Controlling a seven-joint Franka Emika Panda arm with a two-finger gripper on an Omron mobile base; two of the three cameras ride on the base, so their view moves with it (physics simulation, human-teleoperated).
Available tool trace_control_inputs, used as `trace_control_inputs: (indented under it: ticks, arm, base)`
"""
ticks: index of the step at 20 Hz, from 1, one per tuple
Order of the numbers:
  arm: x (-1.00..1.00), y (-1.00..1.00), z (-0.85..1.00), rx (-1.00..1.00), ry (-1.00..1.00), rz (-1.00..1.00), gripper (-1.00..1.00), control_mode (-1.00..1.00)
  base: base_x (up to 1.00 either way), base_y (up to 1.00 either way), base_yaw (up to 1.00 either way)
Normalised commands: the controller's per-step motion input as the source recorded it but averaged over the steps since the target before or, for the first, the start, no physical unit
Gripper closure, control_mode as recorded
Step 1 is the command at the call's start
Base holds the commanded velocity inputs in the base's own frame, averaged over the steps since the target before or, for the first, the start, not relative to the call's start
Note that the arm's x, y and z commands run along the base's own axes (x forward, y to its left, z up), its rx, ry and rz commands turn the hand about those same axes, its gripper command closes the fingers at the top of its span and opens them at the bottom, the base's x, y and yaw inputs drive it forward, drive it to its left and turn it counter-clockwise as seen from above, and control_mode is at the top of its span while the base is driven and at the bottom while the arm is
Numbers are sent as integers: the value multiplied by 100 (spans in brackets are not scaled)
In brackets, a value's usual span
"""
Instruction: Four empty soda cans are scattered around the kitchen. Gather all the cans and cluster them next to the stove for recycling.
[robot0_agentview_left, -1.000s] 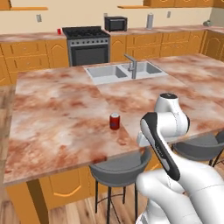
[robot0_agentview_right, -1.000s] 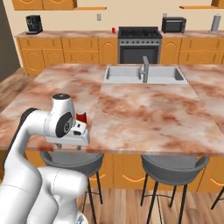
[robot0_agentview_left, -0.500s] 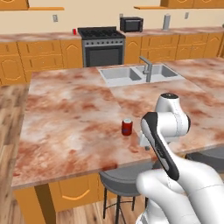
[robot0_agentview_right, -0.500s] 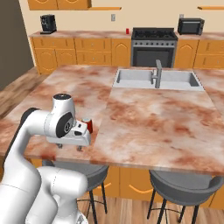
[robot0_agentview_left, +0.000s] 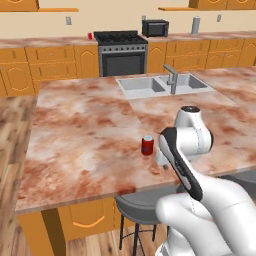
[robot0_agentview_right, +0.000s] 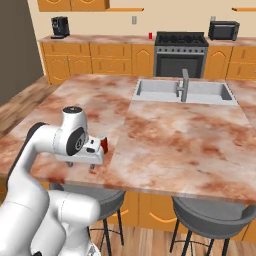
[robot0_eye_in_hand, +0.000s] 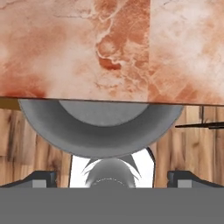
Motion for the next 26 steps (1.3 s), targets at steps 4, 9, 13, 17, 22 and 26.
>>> trace_control_inputs:
  ticks: [4, 9, 13, 17, 22, 26]
  arm:
    - [43, 0, 0, 0, 0, 0, -100, -100]
    - [23, 0, 1, 0, -1, 0, -100, -100]
    - [30, 0, 4, 0, 0, 0, -100, -100]
    - [38, 9, 1, 0, 0, 0, -100, -100]
    - [41, 1, 0, 0, 0, 0, -100, -100]
    - [42, 0, 0, 0, 0, 0, -100, -100]
  base:
    - [0, 0, 0]
    - [0, 0, 0]
    - [0, 0, 0]
    - [0, 0, 0]
    - [0, 0, 0]
    - [0, 0, 0]
